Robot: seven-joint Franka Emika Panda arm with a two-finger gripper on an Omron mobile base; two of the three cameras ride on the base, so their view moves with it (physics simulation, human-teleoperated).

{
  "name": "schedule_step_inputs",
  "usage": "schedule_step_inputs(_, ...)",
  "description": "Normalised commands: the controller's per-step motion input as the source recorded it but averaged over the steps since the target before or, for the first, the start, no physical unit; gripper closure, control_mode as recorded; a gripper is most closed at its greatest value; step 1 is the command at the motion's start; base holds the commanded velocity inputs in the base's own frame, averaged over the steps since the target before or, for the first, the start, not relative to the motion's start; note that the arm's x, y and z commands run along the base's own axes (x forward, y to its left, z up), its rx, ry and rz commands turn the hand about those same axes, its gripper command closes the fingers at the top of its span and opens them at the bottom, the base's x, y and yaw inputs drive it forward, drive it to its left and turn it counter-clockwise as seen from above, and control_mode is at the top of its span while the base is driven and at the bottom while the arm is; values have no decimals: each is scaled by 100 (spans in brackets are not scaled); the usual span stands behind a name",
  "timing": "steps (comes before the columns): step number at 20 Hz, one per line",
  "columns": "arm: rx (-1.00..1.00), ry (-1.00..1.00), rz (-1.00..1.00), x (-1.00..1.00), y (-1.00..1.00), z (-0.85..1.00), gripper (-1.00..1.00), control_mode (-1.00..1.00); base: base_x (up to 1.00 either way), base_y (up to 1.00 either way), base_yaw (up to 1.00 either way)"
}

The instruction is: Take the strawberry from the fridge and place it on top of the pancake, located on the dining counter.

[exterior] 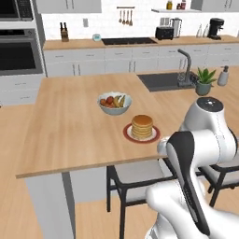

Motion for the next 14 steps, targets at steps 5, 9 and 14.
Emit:
schedule_step_inputs(5,0,0,0,0,0,0,100,100,63,0,4)
schedule_step_inputs(9,0,0,0,0,0,0,100,100,18,0,0)
schedule_step_inputs(14,0,0,0,0,0,0,100,100,0,0,0)
